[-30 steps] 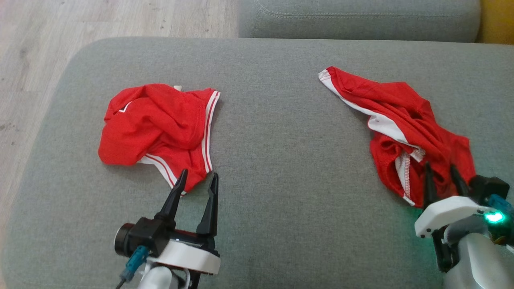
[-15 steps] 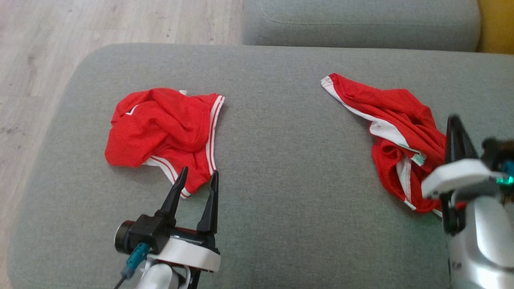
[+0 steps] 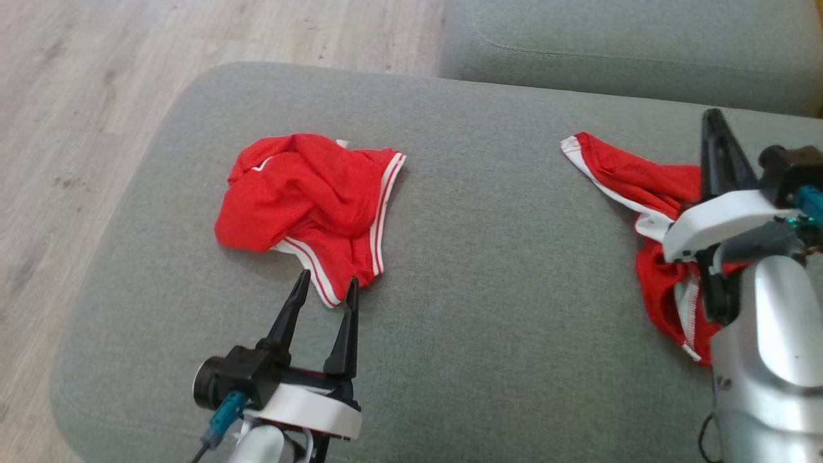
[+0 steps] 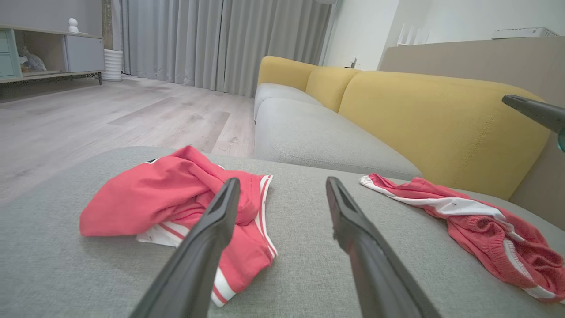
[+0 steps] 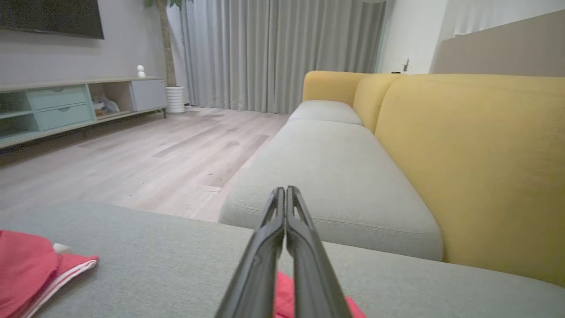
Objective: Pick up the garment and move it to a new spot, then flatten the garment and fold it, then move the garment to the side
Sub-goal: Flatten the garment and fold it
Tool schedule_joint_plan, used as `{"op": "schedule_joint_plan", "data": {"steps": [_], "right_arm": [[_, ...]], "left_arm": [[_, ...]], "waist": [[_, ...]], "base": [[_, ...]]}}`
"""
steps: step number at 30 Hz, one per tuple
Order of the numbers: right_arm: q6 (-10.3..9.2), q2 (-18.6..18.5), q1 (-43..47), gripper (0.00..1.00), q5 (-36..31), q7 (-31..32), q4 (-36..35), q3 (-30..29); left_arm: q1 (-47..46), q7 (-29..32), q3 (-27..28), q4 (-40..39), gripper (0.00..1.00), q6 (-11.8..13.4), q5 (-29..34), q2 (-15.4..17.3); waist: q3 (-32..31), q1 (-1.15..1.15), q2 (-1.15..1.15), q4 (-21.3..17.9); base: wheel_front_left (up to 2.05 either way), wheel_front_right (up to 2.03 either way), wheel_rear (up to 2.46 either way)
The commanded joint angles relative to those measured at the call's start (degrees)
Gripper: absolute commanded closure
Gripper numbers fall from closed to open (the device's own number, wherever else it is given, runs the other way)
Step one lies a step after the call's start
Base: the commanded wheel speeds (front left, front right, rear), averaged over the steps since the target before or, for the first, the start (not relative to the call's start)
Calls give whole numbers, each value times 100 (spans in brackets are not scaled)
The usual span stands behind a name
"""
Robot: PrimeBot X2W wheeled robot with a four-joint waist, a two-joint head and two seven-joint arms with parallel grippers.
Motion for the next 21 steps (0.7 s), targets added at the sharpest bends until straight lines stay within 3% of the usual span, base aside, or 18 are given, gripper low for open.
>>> {"op": "schedule_joint_plan", "data": {"steps": [1, 11, 12, 13, 21], "right_arm": [[39, -18, -95, 100, 86, -80, -186, 199], [39, -18, 678, 100, 895, -737, -161, 565], [39, -18, 785, 54, 938, -817, -206, 579], [39, -18, 894, 0, 1011, -891, -252, 602], [39, -18, 1972, 0, 1434, -1122, -674, 884]], "left_arm": [[-142, -30, 139, -199, 0, 21, -5, -13], [-38, -30, 261, -216, 0, 21, 106, -13], [-26, -30, 272, -220, 0, 16, 119, -12], [-15, -30, 282, -223, 0, 9, 130, -12], [73, -30, 402, -279, 0, -5, 274, 14]], "waist": [[-18, 0, 0, 25], [-216, 0, 0, -284], [-240, 0, 0, -338], [-264, 0, 0, -391], [-330, 0, 0, -896]], "base": [[0, 0, 0], [0, 0, 0], [0, 0, 0], [0, 0, 0], [0, 0, 0]]}}
